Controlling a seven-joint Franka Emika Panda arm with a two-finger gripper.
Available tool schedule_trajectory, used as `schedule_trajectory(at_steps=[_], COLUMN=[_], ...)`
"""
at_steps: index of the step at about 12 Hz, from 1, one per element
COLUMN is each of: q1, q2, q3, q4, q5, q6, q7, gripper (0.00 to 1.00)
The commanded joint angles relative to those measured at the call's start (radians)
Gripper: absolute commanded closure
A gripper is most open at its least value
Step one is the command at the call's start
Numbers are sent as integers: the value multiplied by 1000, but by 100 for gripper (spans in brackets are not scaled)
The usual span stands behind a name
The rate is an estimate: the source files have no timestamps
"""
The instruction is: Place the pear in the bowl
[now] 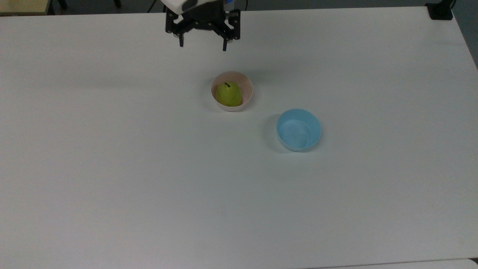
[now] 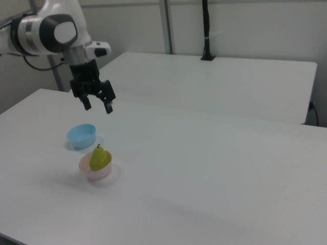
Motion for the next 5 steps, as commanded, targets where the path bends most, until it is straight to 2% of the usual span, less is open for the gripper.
schedule_trajectory(at_steps=[1, 3, 5], q1=[-78, -114, -118], q2=[-69, -87, -89], q3=[4, -1, 1], q4=[34, 63, 66], q5=[30, 73, 73], q6=[-117, -157, -159], q7=[-88, -144, -146], gripper=[0, 0, 0])
